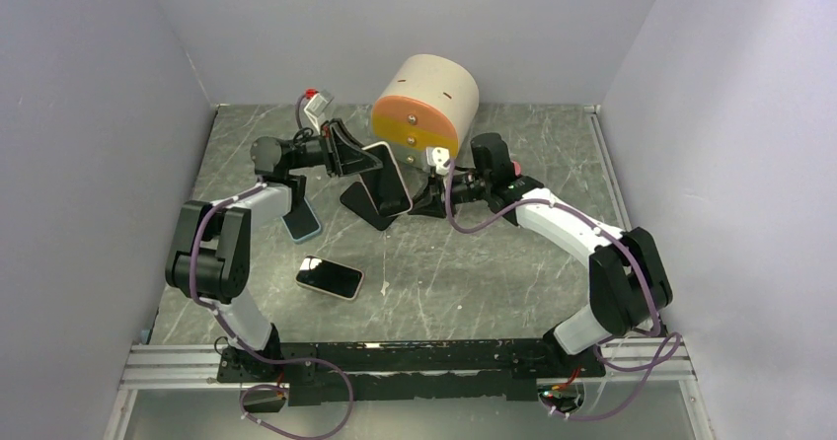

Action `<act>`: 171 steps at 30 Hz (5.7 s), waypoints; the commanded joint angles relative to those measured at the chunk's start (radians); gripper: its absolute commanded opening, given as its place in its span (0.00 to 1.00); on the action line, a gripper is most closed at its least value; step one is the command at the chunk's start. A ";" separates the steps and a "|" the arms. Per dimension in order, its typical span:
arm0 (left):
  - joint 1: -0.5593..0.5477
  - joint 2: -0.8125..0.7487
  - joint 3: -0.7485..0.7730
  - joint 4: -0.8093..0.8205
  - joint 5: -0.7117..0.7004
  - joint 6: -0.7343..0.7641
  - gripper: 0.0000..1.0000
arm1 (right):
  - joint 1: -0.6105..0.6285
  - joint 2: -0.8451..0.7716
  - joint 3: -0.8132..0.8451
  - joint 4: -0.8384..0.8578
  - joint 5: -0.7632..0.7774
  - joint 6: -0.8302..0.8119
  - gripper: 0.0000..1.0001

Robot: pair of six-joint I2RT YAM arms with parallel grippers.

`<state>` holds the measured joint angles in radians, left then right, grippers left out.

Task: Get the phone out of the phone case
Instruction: Remove the phone case from the phone.

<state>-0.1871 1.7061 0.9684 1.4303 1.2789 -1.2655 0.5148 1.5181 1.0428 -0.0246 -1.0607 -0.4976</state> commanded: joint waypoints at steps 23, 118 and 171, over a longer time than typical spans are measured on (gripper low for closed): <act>-0.041 -0.250 -0.070 -0.644 -0.167 0.580 0.02 | -0.013 -0.071 -0.050 0.198 -0.051 0.095 0.38; -0.065 -0.225 -0.077 -0.388 -0.005 0.386 0.02 | -0.017 0.001 0.168 -0.180 0.001 -0.324 0.00; -0.101 -0.418 -0.085 -0.833 -0.228 0.723 0.03 | -0.009 -0.220 -0.177 0.241 0.019 0.124 0.51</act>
<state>-0.2905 1.3312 0.8845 0.4782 1.0454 -0.5606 0.4953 1.3384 0.8536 0.2180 -0.9035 -0.4088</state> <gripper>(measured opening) 0.174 0.498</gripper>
